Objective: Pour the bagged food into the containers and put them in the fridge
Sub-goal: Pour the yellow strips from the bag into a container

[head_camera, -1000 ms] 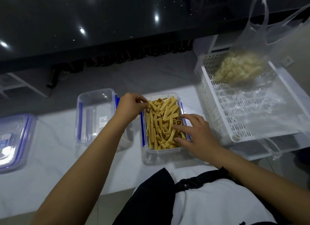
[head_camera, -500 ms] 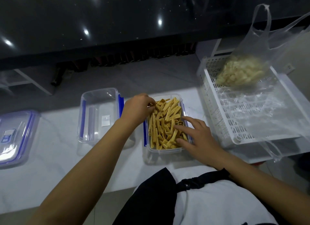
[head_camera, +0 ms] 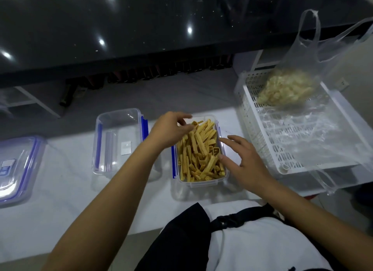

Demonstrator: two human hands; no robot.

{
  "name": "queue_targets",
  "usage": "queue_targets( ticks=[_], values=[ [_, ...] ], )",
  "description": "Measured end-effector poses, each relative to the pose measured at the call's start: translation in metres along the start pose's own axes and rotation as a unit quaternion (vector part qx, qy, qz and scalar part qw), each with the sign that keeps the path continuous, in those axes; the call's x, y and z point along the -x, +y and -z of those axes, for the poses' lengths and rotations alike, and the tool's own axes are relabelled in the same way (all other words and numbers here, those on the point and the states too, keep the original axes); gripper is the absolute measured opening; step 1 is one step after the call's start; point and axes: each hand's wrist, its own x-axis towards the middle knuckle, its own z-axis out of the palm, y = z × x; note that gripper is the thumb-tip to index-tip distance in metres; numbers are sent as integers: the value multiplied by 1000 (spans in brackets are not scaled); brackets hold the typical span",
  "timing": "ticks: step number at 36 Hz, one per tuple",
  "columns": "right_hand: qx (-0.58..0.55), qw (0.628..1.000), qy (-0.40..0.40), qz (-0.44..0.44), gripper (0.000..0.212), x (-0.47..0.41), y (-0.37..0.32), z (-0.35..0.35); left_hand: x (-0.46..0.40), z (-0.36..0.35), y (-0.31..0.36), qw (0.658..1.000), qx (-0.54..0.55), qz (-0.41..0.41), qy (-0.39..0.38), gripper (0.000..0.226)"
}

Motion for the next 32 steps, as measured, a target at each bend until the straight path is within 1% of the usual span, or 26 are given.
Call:
queue_targets(
  ticks=[2,3,4,5,6,7,8,10,12,14,16,20,24,27,30,32],
  values=[
    [3,1000,-7,2,46,1,0,-1,2,-6,-5,994,-8,-2,113,36],
    [8,1000,-12,9,48,1,0,-2,6,-9,-7,988,4,-12,152,34],
    [23,999,-21,25,49,2,0,-4,10,-12,-10,985,18,-25,172,32],
    [53,997,-38,46,53,2,0,-6,16,-17,-13,983,24,-38,176,32],
    [96,991,-64,69,58,1,1,-9,21,-24,-16,985,15,-48,168,35],
    [146,981,-91,90,64,0,1,-13,28,-31,-18,988,-19,-50,147,40],
    [196,968,-116,110,69,-2,1,-17,34,-39,-20,989,-75,-48,119,46],
    [265,943,-146,137,75,-7,1,-25,41,-55,-28,980,-190,-37,55,56],
    [296,933,-157,133,81,-13,0,-32,45,-65,-37,969,-245,-22,22,57],
    [309,933,-152,106,86,-18,-1,-37,46,-71,-43,966,-257,-12,27,55],
    [315,934,-142,88,90,-21,0,-40,46,-76,-44,967,-250,-8,40,54],
    [322,933,-132,90,91,-24,1,-43,43,-81,-43,973,-223,-6,56,54],
    [338,926,-137,96,87,-31,2,-42,39,-78,-46,976,-215,-14,38,56],
    [346,922,-145,99,87,-37,1,-41,38,-74,-48,991,-129,-25,17,54],
    [331,928,-142,93,87,-46,-1,-38,46,-72,-45,997,-37,-43,56,53],
    [323,931,-143,95,88,-50,-2,-36,56,-72,-41,996,15,-35,86,55]
  ],
)
